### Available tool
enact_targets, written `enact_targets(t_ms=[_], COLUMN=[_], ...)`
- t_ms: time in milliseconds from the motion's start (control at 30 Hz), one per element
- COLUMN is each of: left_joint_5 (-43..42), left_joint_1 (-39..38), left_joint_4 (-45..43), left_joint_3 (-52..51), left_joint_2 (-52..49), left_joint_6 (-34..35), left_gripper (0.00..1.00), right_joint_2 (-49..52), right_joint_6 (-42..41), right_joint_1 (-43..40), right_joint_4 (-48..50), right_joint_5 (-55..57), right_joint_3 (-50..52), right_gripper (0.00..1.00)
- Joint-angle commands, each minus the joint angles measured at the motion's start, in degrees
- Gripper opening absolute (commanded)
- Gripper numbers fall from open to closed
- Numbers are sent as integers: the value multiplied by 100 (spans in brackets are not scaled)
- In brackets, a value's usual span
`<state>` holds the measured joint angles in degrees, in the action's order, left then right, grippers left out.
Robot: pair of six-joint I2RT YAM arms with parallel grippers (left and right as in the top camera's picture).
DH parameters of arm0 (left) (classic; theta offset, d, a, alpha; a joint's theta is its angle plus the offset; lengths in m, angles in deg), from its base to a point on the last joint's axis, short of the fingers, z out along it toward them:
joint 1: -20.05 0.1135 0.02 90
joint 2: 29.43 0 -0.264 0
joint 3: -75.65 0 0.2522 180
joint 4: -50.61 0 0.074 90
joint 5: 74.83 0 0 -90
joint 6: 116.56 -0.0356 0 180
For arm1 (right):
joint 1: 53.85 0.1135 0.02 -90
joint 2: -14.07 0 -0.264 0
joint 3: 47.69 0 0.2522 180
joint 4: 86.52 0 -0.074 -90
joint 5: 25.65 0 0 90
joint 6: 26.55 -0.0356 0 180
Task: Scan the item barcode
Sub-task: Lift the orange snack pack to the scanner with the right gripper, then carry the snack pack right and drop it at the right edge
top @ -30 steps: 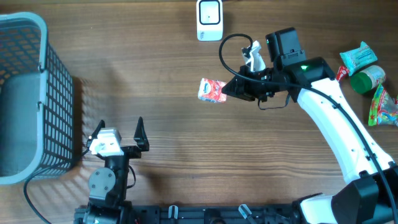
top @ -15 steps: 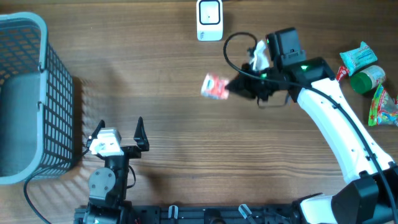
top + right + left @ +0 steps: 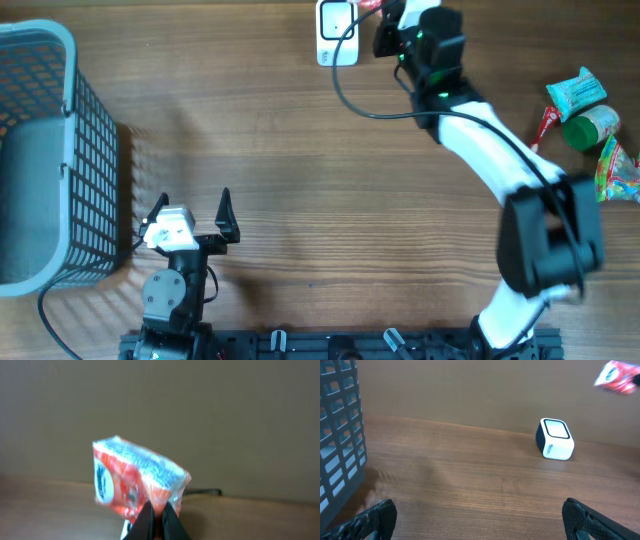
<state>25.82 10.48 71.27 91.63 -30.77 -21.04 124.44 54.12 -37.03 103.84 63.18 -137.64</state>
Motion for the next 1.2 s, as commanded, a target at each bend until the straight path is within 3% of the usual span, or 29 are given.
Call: enact_targets(t_ms=[0, 133, 233, 400, 500, 600, 700, 800, 933, 1067, 1167], left_joint_5=[50, 50, 50, 50, 50, 50, 50, 50, 50, 50, 50], left_joint_1=[37, 37, 37, 37, 37, 37, 37, 37, 37, 37, 37], left_joint_4=[4, 4, 4, 7, 4, 4, 4, 4, 4, 7, 4], left_joint_3=[-17, -17, -17, -17, -17, -17, -17, -17, -17, -17, -17], left_joint_2=[22, 22, 22, 22, 22, 22, 22, 22, 22, 22, 22], left_joint_6=[79, 79, 76, 76, 76, 76, 76, 76, 76, 79, 76], left_gripper=[100, 100, 100, 100, 100, 100, 100, 100, 100, 100, 100], right_joint_2=[916, 1775, 2339, 2977, 3042, 3029, 2774, 2081, 994, 433, 417], right_joint_6=[632, 619, 621, 616, 616, 632, 619, 645, 1958, 3383, 3757], right_joint_1=[9, 68, 146, 275, 378, 378, 350, 299, 245, -35, -619], right_joint_4=[1447, 3086, 3731, 3735, 3338, 3622, 3869, 3202, 1488, 804, 457], right_joint_5=[-275, -273, -271, -273, -271, -175, -120, 197, 2350, 5539, 7615], right_joint_3=[-9, -9, -92, -774, -1228, -1274, -1252, -1228, -1228, -1228, -1228], right_gripper=[5, 4, 5, 5, 5, 4, 4, 4, 4, 4, 4])
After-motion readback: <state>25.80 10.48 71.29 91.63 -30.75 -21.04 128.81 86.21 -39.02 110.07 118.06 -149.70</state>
